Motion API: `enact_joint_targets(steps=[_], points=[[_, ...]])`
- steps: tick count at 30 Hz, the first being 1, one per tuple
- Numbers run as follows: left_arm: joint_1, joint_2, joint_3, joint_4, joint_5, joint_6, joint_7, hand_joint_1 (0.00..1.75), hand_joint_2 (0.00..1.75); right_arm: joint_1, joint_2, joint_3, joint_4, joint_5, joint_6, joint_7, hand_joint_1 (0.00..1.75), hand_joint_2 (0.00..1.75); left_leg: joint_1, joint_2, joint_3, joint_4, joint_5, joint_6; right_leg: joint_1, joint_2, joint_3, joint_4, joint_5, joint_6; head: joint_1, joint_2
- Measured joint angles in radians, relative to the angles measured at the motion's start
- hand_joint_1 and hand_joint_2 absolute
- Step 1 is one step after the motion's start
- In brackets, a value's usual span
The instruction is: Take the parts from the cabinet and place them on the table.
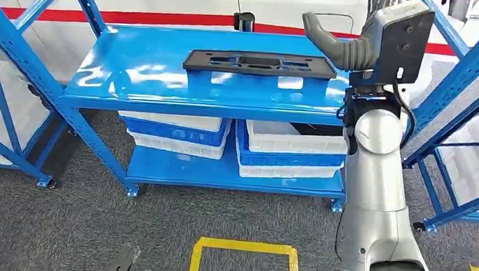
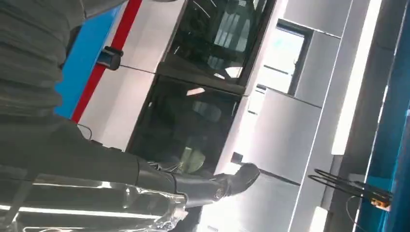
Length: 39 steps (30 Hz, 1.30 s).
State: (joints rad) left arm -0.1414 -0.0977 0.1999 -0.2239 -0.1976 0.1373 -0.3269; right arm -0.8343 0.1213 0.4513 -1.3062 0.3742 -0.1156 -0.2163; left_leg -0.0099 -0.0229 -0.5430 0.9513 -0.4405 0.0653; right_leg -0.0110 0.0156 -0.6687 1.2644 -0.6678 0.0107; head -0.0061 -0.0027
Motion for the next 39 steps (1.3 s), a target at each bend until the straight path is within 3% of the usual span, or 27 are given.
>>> enact_joint_targets(steps=[1,2,3,4,5,6,7,8,10,11,13,14,15,16,17,18,19,20,23,25,26,28,30,32,34,35,39], points=[[0.002,0.0,0.0,0.001,0.0,0.0,0.0,0.0,0.0,0.002,-0.001,0.0,0.003,0.0,0.0,0.0,0.0,1.75,0.005,-0.001,0.026,0.0,-0.019,-0.006,-0.007,-0.002,-0.006,-0.045,0.001,0.014,0.0,0.0],[0.002,0.0,0.0,0.003,0.0,0.0,0.0,0.0,0.0,0.004,-0.004,0.0,0.005,0.0,0.0,0.0,0.0,1.75,0.012,-0.001,0.054,0.0,-0.041,-0.013,-0.016,-0.006,-0.003,-0.116,0.041,0.035,0.0,0.0],[0.003,0.0,0.0,0.004,0.0,0.0,0.0,0.0,0.0,0.007,-0.008,0.0,0.008,0.0,0.0,0.0,0.0,1.75,0.017,-0.002,0.078,0.0,-0.06,-0.02,-0.023,-0.012,0.004,-0.189,0.114,0.064,0.001,0.0],[0.003,0.003,0.0,0.006,0.0,0.0,0.0,0.0,0.0,0.01,-0.016,0.001,0.015,0.0,0.0,0.0,0.0,1.75,0.014,-0.002,0.087,-0.001,-0.078,-0.029,-0.027,-0.028,0.01,-0.249,0.228,0.095,0.005,0.0],[0.005,0.004,0.0,0.006,0.0,0.0,0.002,0.0,0.0,0.011,-0.016,0.002,0.018,0.0,0.0,-0.003,0.0,1.75,0.013,-0.002,0.123,0.004,-0.112,-0.033,-0.027,-0.057,0.02,-0.261,0.247,0.085,0.005,0.0],[0.003,0.002,0.0,0.006,0.0,0.0,0.002,0.0,0.0,0.012,-0.015,0.003,0.019,0.0,0.002,-0.001,0.0,1.75,0.012,0.001,0.134,-0.011,-0.13,-0.043,-0.011,-0.058,0.052,-0.257,0.241,0.06,0.004,0.0],[0.003,0.001,0.0,0.005,0.0,0.0,0.001,0.0,0.0,0.006,-0.013,0.001,0.016,0.0,0.001,-0.002,0.0,1.75,0.013,0.007,0.174,-0.003,-0.124,-0.053,-0.02,-0.04,0.063,-0.264,0.232,0.038,0.006,0.0],[-0.001,0.002,0.0,0.005,0.0,0.0,0.001,0.0,0.0,-0.009,-0.009,0.001,0.015,-0.001,0.001,-0.005,0.0,1.75,0.015,0.012,0.167,0.017,-0.119,-0.054,-0.025,-0.032,0.074,-0.261,0.234,0.029,0.002,0.0],[-0.009,0.002,0.0,0.004,0.0,0.0,-0.001,0.0,0.0,-0.024,0.003,0.003,0.011,-0.001,0.001,-0.005,0.0,1.75,0.024,0.02,0.128,0.114,-0.102,-0.062,-0.026,-0.026,0.109,-0.258,0.222,-0.003,0.002,0.0],[-0.011,0.002,0.0,0.004,0.0,0.0,-0.003,0.0,0.0,-0.031,0.007,0.008,0.011,-0.001,0.001,-0.007,0.0,1.75,0.025,0.02,0.081,0.182,-0.115,-0.065,-0.022,-0.024,0.115,-0.259,0.22,-0.008,-0.003,0.0],[-0.01,0.0,-0.001,0.004,0.0,0.0,-0.006,0.0,0.0,-0.028,0.009,0.015,0.013,-0.001,0.001,-0.007,0.0,1.75,0.025,0.02,-0.027,0.29,-0.198,-0.073,-0.018,-0.015,0.123,-0.261,0.21,-0.017,-0.003,0.0],[-0.008,-0.001,0.0,0.005,0.0,0.0,-0.006,0.0,0.0,-0.023,0.01,0.015,0.015,-0.001,0.001,-0.008,0.0,1.75,0.025,0.02,-0.074,0.311,-0.24,-0.074,-0.017,-0.011,0.127,-0.261,0.202,-0.017,-0.004,0.0],[-0.006,0.0,0.0,0.005,0.001,0.0,-0.008,0.0,0.0,-0.021,0.01,0.015,0.016,-0.003,0.001,-0.008,0.0,1.75,0.025,0.02,-0.106,0.303,-0.249,-0.073,-0.016,-0.006,0.132,-0.26,0.193,-0.016,-0.003,0.0],[-0.004,0.0,0.0,0.005,0.002,0.0,-0.009,0.0,0.0,-0.02,0.012,0.015,0.016,-0.003,0.001,-0.009,0.0,1.75,0.025,0.02,-0.121,0.268,-0.224,-0.07,-0.015,-0.004,0.14,-0.26,0.185,-0.015,-0.004,0.0],[-0.003,0.0,0.0,0.005,0.003,0.0,-0.009,0.0,0.0,-0.019,0.013,0.016,0.017,-0.003,0.001,-0.01,0.0,1.75,0.025,0.02,-0.12,0.206,-0.167,-0.064,-0.014,-0.003,0.151,-0.26,0.174,-0.013,-0.004,0.0],[-0.002,0.001,0.0,0.005,0.003,0.0,-0.01,0.0,0.0,-0.019,0.014,0.016,0.018,-0.003,0.001,-0.011,0.0,1.75,0.022,0.021,-0.111,0.127,-0.081,-0.056,-0.014,-0.003,0.163,-0.261,0.165,-0.011,-0.005,0.0],[0.002,0.002,0.0,0.006,0.004,0.001,-0.011,0.0,0.0,-0.017,0.014,0.016,0.02,-0.004,0.001,-0.011,0.0,1.75,0.019,0.02,-0.104,0.056,0.037,-0.045,-0.014,-0.003,0.16,-0.265,0.154,-0.008,-0.003,0.0],[0.004,0.004,0.0,0.008,0.006,0.001,-0.012,0.0,0.0,-0.013,0.011,0.018,0.029,-0.006,0.001,-0.014,0.0,1.75,0.01,0.02,-0.119,0.07,0.057,-0.043,-0.012,-0.002,0.178,-0.267,0.149,-0.002,0.001,0.0],[0.005,0.003,0.0,0.008,0.009,0.002,-0.013,0.0,0.0,-0.007,0.011,0.017,0.031,-0.007,0.002,-0.015,0.0,1.75,-0.001,0.02,-0.104,0.051,0.055,-0.032,-0.013,-0.002,0.178,-0.286,0.143,0.011,-0.004,0.0],[0.004,0.002,0.0,0.006,0.009,0.002,-0.015,0.0,0.0,-0.011,0.014,0.016,0.028,-0.007,0.002,-0.016,0.0,1.75,0.009,0.02,-0.075,0.016,0.058,-0.025,-0.006,-0.009,0.173,-0.273,0.127,0.018,-0.003,0.0],[0.002,0.002,0.001,0.006,0.009,0.002,-0.016,0.0,0.0,-0.016,0.014,0.016,0.028,-0.007,0.002,-0.017,0.0,1.75,0.01,0.02,-0.068,0.01,0.055,-0.019,-0.003,-0.009,0.143,-0.221,0.111,0.013,-0.003,0.0],[-0.001,0.001,0.002,0.006,0.009,0.002,-0.016,0.0,0.0,-0.012,0.01,0.017,0.031,-0.007,0.002,-0.017,0.0,1.75,0.01,0.018,-0.059,0.01,0.044,-0.011,-0.004,-0.009,0.034,-0.045,0.065,0.004,-0.003,0.0],[0.001,-0.001,0.003,0.006,0.007,0.0,-0.016,0.0,0.0,0.002,0.003,0.016,0.035,-0.007,0.002,-0.017,0.0,1.75,0.009,0.011,-0.046,0.01,0.031,-0.01,-0.004,-0.009,-0.053,0.052,0.064,0.012,-0.003,0.0],[0.0,-0.004,0.003,0.006,0.001,0.0,-0.014,0.0,0.0,0.007,-0.002,0.016,0.036,-0.007,0.001,-0.018,0.0,1.75,0.008,0.003,-0.027,0.011,0.015,-0.013,-0.004,-0.009,-0.044,-0.046,0.153,0.037,-0.002,0.0],[-0.001,-0.006,0.003,0.006,-0.001,0.0,-0.008,0.0,0.0,0.006,-0.004,0.016,0.036,-0.006,0.0,-0.019,0.0,1.75,0.007,0.001,-0.012,0.018,-0.007,-0.021,-0.006,-0.012,0.016,-0.241,0.269,0.051,-0.002,0.0],[-0.004,-0.006,0.003,0.006,-0.002,0.001,-0.005,0.0,0.0,0.006,-0.009,0.016,0.036,-0.005,0.0,-0.019,0.0,1.75,-0.001,0.0,-0.008,0.03,-0.018,-0.028,-0.001,-0.014,0.033,-0.269,0.278,0.041,0.001,0.0],[-0.009,-0.008,0.003,0.006,-0.004,0.003,0.006,0.0,0.0,0.006,-0.01,0.016,0.036,0.002,0.001,-0.019,0.0,1.75,0.004,-0.001,-0.005,0.029,-0.034,-0.046,-0.005,-0.011,0.035,-0.273,0.27,0.01,-0.001,0.0]])
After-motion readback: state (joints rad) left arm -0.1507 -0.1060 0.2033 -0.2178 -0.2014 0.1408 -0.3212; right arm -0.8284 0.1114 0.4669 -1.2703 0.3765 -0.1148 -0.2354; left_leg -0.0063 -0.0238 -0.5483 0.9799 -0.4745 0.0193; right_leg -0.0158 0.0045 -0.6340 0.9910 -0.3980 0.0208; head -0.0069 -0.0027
